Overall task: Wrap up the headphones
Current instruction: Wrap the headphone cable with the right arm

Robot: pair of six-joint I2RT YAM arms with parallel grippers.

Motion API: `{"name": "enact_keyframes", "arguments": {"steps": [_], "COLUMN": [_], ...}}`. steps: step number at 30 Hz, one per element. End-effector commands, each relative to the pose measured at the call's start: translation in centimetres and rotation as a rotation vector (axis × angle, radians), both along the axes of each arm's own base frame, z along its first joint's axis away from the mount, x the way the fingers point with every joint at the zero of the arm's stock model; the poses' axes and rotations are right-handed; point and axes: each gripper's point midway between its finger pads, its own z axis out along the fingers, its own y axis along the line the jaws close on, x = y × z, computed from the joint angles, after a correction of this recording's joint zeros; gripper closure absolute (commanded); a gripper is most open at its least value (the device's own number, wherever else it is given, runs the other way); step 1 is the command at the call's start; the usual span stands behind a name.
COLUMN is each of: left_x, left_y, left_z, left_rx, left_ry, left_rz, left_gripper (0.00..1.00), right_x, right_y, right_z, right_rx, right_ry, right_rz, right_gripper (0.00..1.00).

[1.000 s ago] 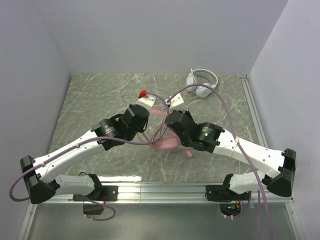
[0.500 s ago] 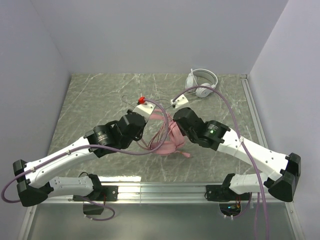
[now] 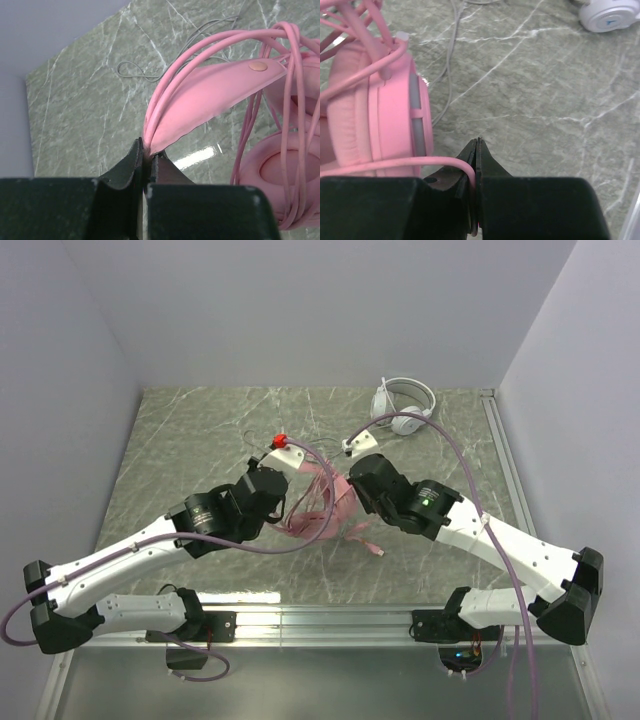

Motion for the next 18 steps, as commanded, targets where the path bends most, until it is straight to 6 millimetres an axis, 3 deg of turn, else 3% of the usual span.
{"name": "enact_keyframes", "arguments": {"steps": [1, 4, 11, 18], "left_x": [-0.6, -2.1, -3.8, -5.5], "left_y": [-0.6, -1.9, -3.1, -4.7], "left_z": [1.4, -1.3, -3.2, 0.3], "left_rx": [-0.030, 0.022, 0.052, -0.110], "left_ry": [-0.006, 0.138, 0.238, 0.226], "left_rz": [-0.059, -0.152, -0.203, -0.341], "left_gripper": [1.00, 1.00, 1.00, 1.00], "right_x": [1.9, 3.1, 5.7, 6.0], "right_y": [-2.2, -2.7, -2.8, -2.6], "right_z": [2.7, 2.7, 2.8, 2.7], "right_rx": [-0.026, -0.074, -0.065, -0.022], "right_ry": [-0.123, -0.171, -0.221, -0.268], "right_rz": [-0.106, -0.132, -0.151, -0.116], "right_gripper": [0.94, 0.94, 0.96, 0.89]}}
